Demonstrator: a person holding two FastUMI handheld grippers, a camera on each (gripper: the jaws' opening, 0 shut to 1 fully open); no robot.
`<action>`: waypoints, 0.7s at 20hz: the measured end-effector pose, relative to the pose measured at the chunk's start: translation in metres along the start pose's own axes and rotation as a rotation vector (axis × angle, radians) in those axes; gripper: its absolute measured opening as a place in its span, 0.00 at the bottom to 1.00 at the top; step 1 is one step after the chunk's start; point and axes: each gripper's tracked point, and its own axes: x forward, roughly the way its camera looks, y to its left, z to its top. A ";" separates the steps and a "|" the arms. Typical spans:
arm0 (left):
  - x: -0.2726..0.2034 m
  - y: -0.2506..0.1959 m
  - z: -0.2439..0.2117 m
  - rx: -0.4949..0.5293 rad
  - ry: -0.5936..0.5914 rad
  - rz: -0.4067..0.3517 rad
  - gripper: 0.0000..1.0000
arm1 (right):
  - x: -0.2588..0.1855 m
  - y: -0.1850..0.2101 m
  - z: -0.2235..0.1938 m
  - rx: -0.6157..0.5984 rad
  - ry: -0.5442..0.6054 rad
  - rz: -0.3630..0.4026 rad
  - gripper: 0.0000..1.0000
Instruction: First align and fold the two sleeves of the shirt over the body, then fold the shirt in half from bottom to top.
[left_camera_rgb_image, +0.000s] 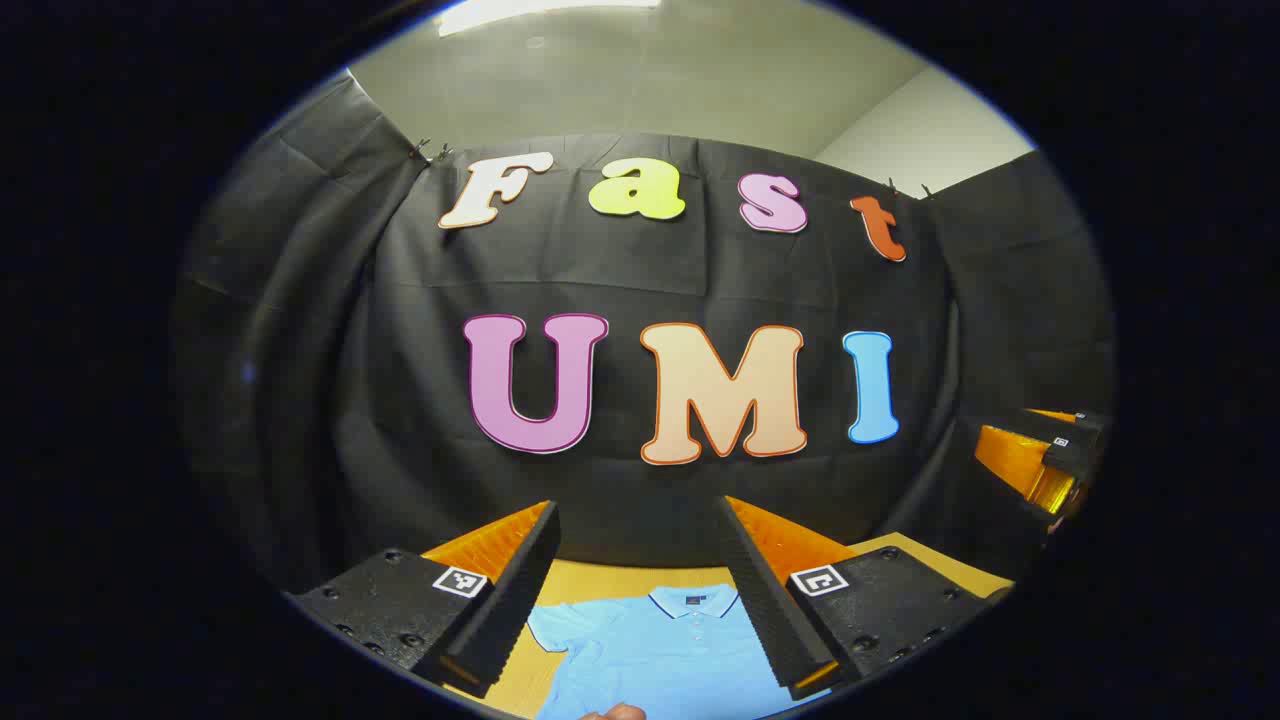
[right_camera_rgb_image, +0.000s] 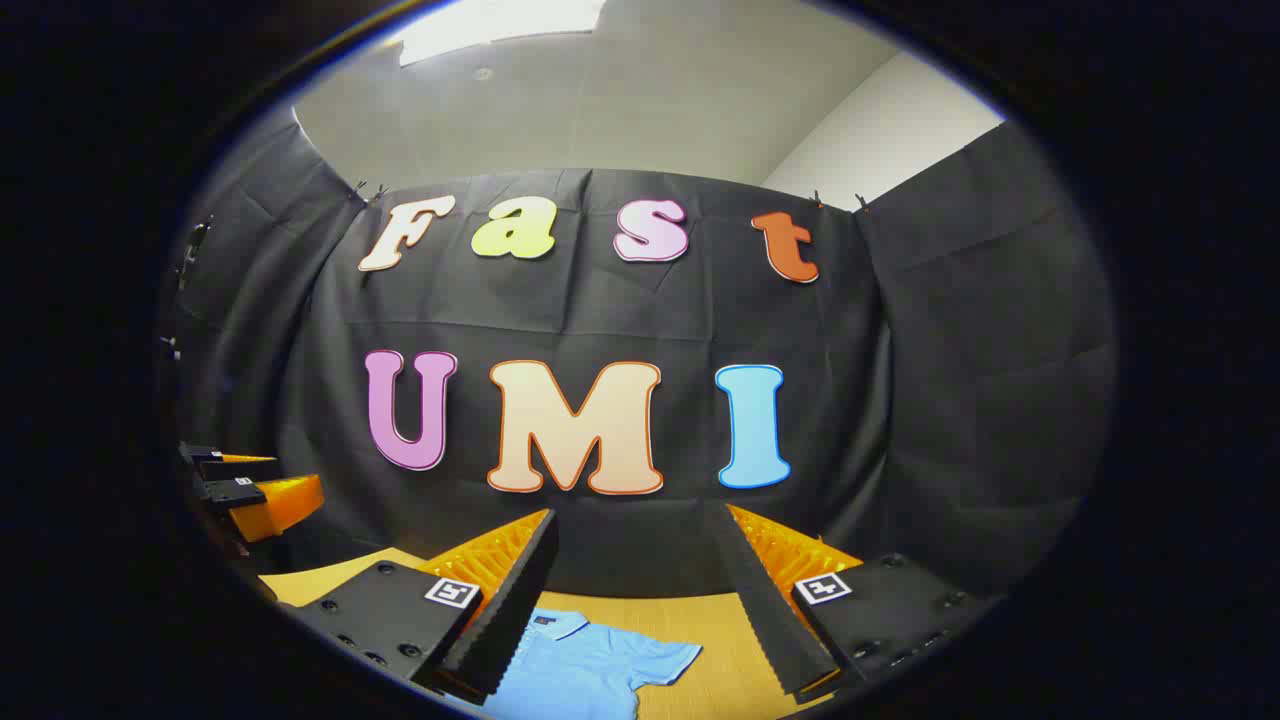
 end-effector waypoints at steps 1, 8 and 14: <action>0.000 0.001 0.002 0.004 -0.005 -0.002 0.94 | 0.001 -0.001 0.000 0.000 0.000 -0.002 0.98; -0.003 0.005 0.000 0.015 0.000 0.005 0.94 | 0.005 0.005 0.002 -0.007 -0.005 0.016 0.98; -0.008 0.009 0.003 0.023 -0.005 0.025 0.94 | 0.008 0.002 0.001 -0.008 -0.002 0.025 0.98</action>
